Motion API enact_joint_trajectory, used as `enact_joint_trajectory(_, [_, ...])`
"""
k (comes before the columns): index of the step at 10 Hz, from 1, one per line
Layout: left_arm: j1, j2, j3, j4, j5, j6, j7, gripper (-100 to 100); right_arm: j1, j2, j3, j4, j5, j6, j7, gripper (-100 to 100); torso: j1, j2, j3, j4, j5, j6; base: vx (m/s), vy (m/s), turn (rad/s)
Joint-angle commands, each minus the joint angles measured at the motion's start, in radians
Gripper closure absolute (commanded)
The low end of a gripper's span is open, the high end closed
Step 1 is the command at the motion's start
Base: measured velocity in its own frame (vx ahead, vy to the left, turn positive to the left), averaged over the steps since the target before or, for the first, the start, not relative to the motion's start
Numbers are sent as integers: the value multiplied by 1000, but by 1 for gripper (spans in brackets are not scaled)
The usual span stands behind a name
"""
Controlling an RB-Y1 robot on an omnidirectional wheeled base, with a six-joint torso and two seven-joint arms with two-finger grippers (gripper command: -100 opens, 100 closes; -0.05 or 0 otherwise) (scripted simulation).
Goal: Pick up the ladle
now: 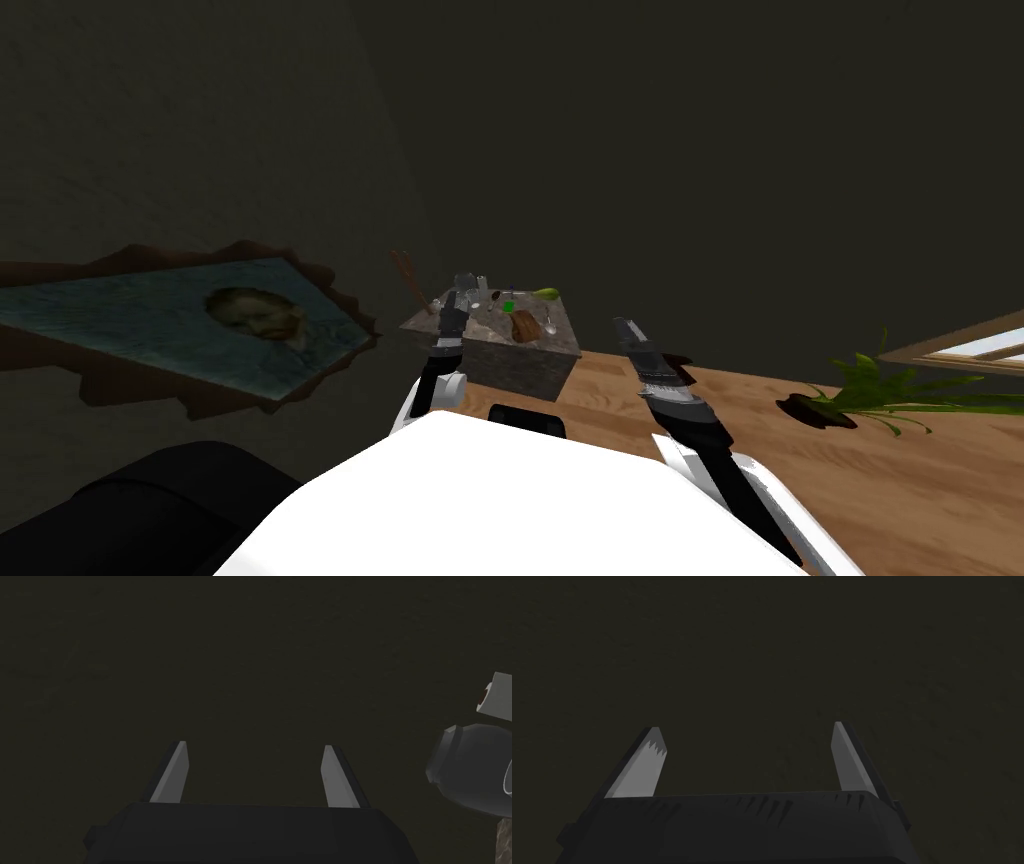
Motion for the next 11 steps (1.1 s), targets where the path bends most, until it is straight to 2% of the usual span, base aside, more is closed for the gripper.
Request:
enact_joint_trajectory(1, [0, 0, 0, 0, 0, 0, 0, 0, 17, -50, -27, 20, 25, 1, 50, -100, 0, 0, 0, 0, 0, 0, -25, -131, 411])
enact_joint_trajectory(2, [0, 0, 0, 0, 0, 0, 0, 0, 17, -58, -27, 20, 25, 1, 58, -100, -1, 0, 0, 0, 0, 0, -25, -121, 173])
enact_joint_trajectory(4, [0, 0, 0, 0, 0, 0, 0, 0, 39, -128, -61, 63, 63, -5, 123, -100, -1, 0, 0, 0, 0, 0, -54, -136, 403])
enact_joint_trajectory(5, [0, 0, 0, 0, 0, 0, 0, 0, 39, -140, -61, 63, 63, -5, 138, -100, -3, 1, 1, 0, 0, 0, -54, -111, 124])
enact_joint_trajectory(6, [0, 0, 0, 0, 0, 0, 0, 0, 52, -179, -77, 86, 83, -8, 175, -100, 0, 0, 0, 0, 0, 1, -40, -81, 240])
enact_joint_trajectory(7, [0, 0, 0, 0, 0, 0, 0, 0, 52, -184, -77, 86, 83, -8, 180, -100, 1, -1, 0, 0, 0, 0, -27, -71, 152])
enact_joint_trajectory(9, [0, 0, 0, 0, 0, 0, 0, 0, 80, -256, -109, 137, 126, -15, 246, -100, 3, -2, -1, 0, 1, 0, -45, -80, 416])
enact_joint_trajectory(10, [0, 0, 0, 0, 0, 0, 0, 0, 80, -279, -109, 137, 126, -15, 264, -100, 1, -1, -1, 0, 0, 0, -46, -94, 159])
enact_joint_trajectory(11, [0, 0, 0, 0, 0, 0, 0, 0, 96, -314, -124, 163, 149, -18, 298, -100, 1, -1, -1, 0, 0, 1, -45, -87, 298])
